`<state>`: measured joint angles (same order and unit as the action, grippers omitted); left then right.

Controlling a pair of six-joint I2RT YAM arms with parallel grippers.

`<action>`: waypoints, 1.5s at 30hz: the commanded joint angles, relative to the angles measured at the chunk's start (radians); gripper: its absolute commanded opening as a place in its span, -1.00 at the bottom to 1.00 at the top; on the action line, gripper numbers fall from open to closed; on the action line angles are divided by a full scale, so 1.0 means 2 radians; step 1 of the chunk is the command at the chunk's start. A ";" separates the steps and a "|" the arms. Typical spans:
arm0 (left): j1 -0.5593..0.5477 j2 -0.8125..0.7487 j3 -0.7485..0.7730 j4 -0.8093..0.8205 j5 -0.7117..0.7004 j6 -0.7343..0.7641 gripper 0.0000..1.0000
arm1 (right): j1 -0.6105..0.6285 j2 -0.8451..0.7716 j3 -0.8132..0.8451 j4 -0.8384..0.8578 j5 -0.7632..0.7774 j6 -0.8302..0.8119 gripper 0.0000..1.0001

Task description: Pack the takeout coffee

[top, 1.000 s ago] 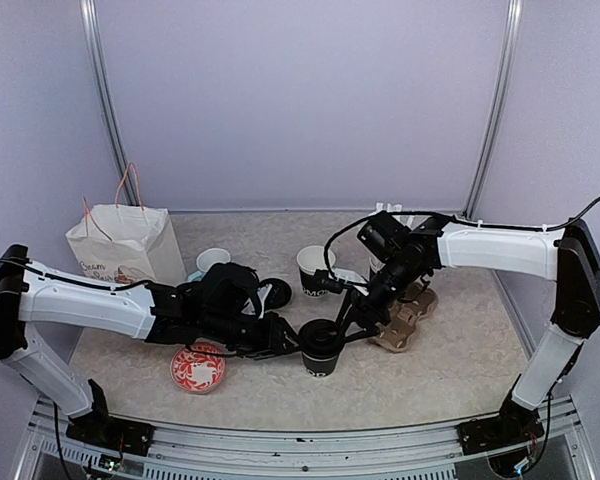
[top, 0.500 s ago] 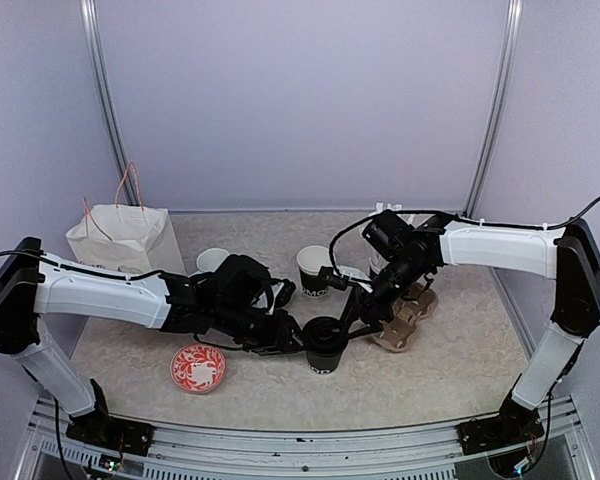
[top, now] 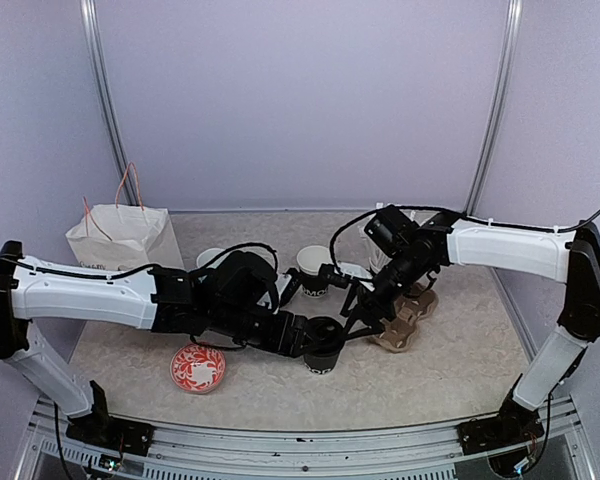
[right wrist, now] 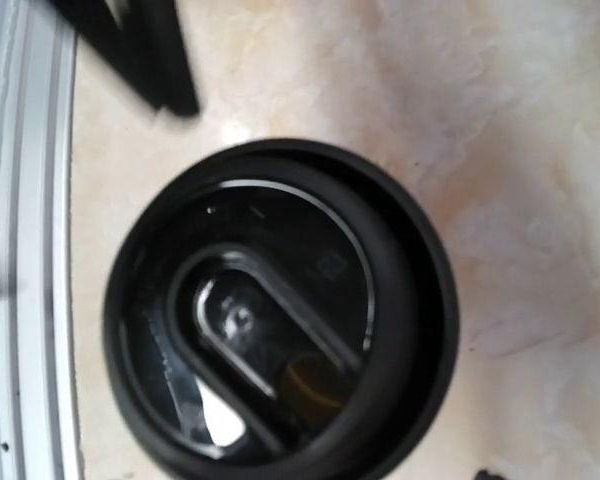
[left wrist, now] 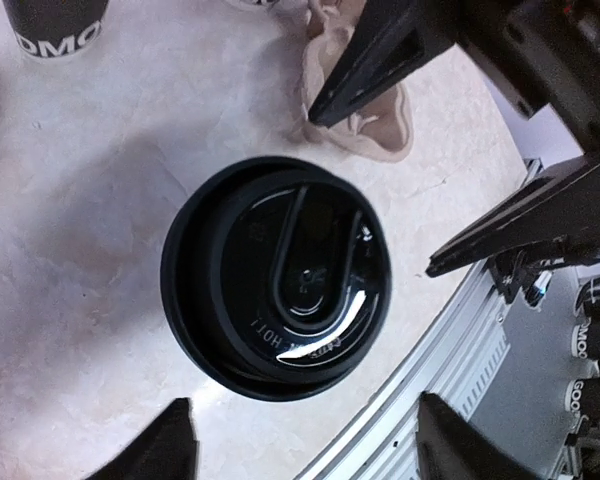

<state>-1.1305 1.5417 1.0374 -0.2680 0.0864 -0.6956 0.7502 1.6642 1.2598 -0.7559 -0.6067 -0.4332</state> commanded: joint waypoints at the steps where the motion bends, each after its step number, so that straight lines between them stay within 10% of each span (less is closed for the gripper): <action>1: -0.005 -0.053 0.021 -0.012 -0.071 0.040 0.97 | 0.003 -0.032 -0.002 -0.006 0.014 -0.013 0.48; 13: -0.009 -0.085 0.093 0.007 -0.253 0.228 0.98 | -0.002 -0.125 -0.020 0.041 0.009 -0.029 0.55; 19: -0.004 0.005 0.175 0.025 -0.497 0.315 0.98 | -0.006 -0.130 -0.078 0.071 0.004 0.004 0.99; 26: 0.000 0.069 0.178 0.010 -0.408 0.244 0.93 | -0.006 -0.107 -0.123 0.087 0.028 -0.002 0.96; 35: 0.066 -0.030 0.001 0.096 -0.088 0.108 0.25 | -0.006 -0.044 -0.094 0.092 0.015 -0.007 0.68; 45: 0.064 -0.027 -0.053 0.123 -0.012 0.050 0.05 | -0.016 -0.014 -0.062 0.110 0.074 0.012 0.48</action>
<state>-0.9958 1.4906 0.9680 -0.0822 -0.0250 -0.5228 0.7380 1.6283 1.1065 -0.5720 -0.5339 -0.4374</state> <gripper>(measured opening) 0.542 0.748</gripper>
